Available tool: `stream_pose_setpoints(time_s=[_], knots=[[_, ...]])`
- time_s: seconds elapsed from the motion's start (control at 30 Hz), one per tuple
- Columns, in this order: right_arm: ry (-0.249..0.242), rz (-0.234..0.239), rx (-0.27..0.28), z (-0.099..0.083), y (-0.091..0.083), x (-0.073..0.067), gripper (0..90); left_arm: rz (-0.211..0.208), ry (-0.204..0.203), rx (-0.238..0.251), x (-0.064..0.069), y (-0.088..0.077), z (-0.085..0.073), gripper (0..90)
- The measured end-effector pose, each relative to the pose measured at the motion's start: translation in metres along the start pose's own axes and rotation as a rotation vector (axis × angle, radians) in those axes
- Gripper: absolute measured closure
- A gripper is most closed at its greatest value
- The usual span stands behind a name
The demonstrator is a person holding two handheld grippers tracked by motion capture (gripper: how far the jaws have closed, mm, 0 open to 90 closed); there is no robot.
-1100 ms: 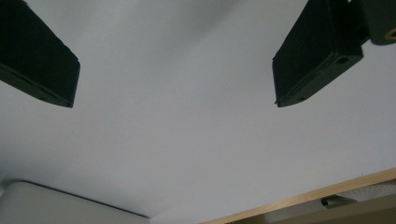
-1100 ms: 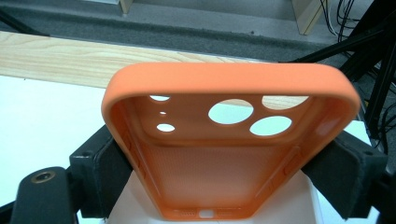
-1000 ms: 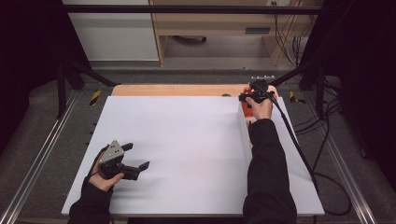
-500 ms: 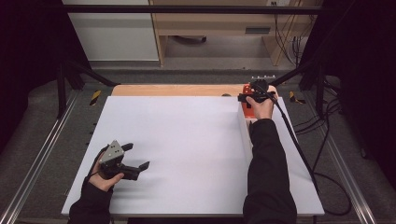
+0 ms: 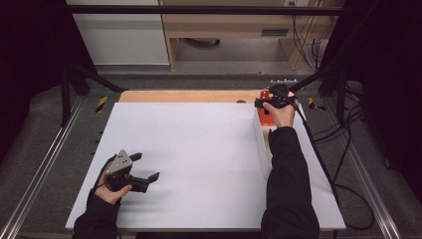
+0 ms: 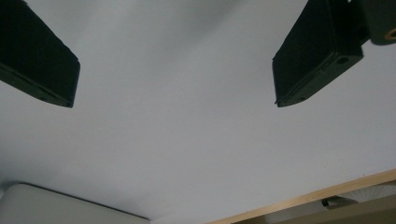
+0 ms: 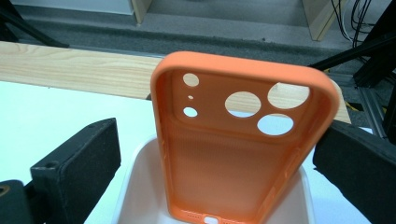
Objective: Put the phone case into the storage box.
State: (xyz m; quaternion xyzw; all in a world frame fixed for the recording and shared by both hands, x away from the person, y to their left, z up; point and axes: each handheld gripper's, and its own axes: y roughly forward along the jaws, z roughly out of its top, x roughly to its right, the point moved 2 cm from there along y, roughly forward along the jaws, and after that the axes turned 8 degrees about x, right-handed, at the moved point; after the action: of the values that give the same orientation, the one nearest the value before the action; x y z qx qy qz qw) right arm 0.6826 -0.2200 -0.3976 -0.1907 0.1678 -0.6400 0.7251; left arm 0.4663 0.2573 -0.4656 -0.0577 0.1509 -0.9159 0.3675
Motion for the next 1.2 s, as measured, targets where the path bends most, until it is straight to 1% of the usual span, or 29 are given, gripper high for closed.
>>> stream_pose_setpoints(time_s=[0.23,0.33,0.43,0.5,0.6,0.8,0.83,0.93,1.03,1.1,1.2], knots=[[-0.01,0.025,0.034,0.004,-0.012,0.0,1.3,-0.001,0.003,-0.002,0.001,0.0,0.0,0.2],[-0.02,0.045,0.052,0.006,-0.02,-0.001,1.2,-0.001,0.003,-0.002,0.001,0.0,0.0,0.2],[-0.018,0.079,0.077,0.007,-0.031,-0.003,1.1,-0.002,0.005,-0.002,0.002,0.0,0.001,0.2],[-0.026,0.103,0.097,0.007,-0.039,-0.006,1.1,-0.003,0.006,-0.002,0.002,0.0,0.001,0.2],[-0.047,0.153,0.123,0.006,-0.053,-0.012,0.6,-0.004,0.008,-0.003,0.002,0.001,0.001,0.2],[-0.09,0.263,0.207,0.001,-0.085,-0.024,0.6,-0.009,0.009,-0.004,0.003,0.001,0.001,0.2],[-0.094,0.282,0.214,0.0,-0.091,-0.025,0.5,-0.011,0.009,-0.005,0.003,0.002,0.001,0.2],[-0.125,0.332,0.241,-0.006,-0.108,-0.03,0.5,-0.011,0.008,-0.008,0.003,0.002,0.001,0.2],[-0.133,0.394,0.269,-0.012,-0.124,-0.033,0.5,-0.012,0.009,-0.008,0.004,0.002,0.001,0.2],[-0.153,0.437,0.288,-0.016,-0.134,-0.035,0.4,-0.014,0.01,-0.008,0.004,0.002,0.001,0.2],[-0.159,0.478,0.314,-0.023,-0.148,-0.037,0.4,-0.018,0.012,-0.007,0.004,0.002,0.001,0.2]])
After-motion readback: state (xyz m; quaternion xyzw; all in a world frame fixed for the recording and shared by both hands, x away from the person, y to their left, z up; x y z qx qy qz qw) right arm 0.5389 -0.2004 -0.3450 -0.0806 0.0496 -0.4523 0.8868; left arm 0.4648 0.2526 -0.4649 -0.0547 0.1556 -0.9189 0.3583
